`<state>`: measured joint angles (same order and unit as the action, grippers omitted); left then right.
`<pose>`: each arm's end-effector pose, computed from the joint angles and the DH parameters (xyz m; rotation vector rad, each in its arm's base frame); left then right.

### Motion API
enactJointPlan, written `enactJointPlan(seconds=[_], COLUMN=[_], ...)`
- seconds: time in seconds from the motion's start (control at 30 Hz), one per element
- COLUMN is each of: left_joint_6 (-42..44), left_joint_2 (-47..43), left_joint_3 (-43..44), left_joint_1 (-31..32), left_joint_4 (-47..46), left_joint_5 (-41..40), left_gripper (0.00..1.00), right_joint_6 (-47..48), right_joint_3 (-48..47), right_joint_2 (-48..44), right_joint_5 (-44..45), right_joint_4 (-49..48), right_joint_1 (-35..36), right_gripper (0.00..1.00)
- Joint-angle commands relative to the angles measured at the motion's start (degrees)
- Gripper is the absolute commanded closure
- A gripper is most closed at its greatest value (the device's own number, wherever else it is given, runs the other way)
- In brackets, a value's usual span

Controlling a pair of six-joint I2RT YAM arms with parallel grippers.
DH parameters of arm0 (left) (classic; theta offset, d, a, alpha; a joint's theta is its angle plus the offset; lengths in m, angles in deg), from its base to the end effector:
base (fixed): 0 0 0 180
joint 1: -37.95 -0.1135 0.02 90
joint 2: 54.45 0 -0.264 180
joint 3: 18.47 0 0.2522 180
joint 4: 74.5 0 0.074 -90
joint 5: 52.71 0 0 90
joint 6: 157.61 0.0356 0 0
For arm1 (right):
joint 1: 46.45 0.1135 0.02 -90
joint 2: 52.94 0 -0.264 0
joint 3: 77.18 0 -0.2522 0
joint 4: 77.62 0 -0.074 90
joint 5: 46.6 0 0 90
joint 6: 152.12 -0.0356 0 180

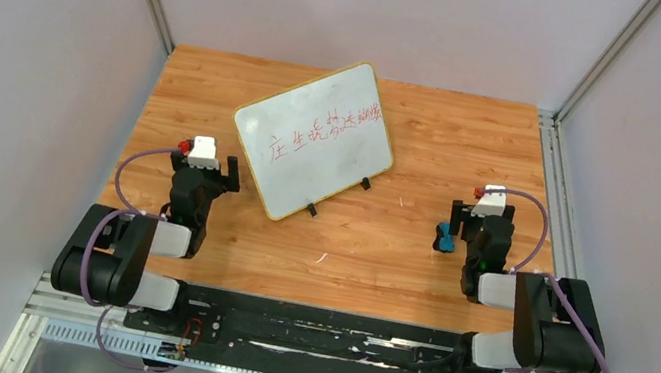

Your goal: Erase the whiteboard

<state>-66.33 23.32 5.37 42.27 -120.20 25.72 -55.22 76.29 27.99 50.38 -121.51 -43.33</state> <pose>0.2202 -0.0095 0.1521 -0.0662 1.7120 0.1337 0.2326 0.0083 0.1492 -0.0645 1.7542 -0.1549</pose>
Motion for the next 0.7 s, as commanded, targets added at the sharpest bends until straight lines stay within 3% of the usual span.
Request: enactJointPlan(seconds=[0.0,0.6,0.67], left_joint_6=[0.5,0.5,0.5], left_joint_2=[0.2,0.2,0.2], left_joint_3=[0.7,0.6,0.7], left_joint_1=[0.3,0.3,0.3], left_joint_4=[-2.2,-2.2,-2.2], left_joint_5=[-0.8,-0.8,-0.8], left_gripper=[0.02,0.02,0.01], right_joint_6=[-0.4,0.2,0.2], right_joint_3=[0.1,-0.3,-2.3], right_joint_2=[0.2,0.0,-3.0], right_joint_5=[0.0,-1.0,-1.3], right_joint_4=[-2.1,-1.9,4.8], right_joint_1=[-0.9,-0.9,-0.8], right_gripper=[0.2,0.2,0.2])
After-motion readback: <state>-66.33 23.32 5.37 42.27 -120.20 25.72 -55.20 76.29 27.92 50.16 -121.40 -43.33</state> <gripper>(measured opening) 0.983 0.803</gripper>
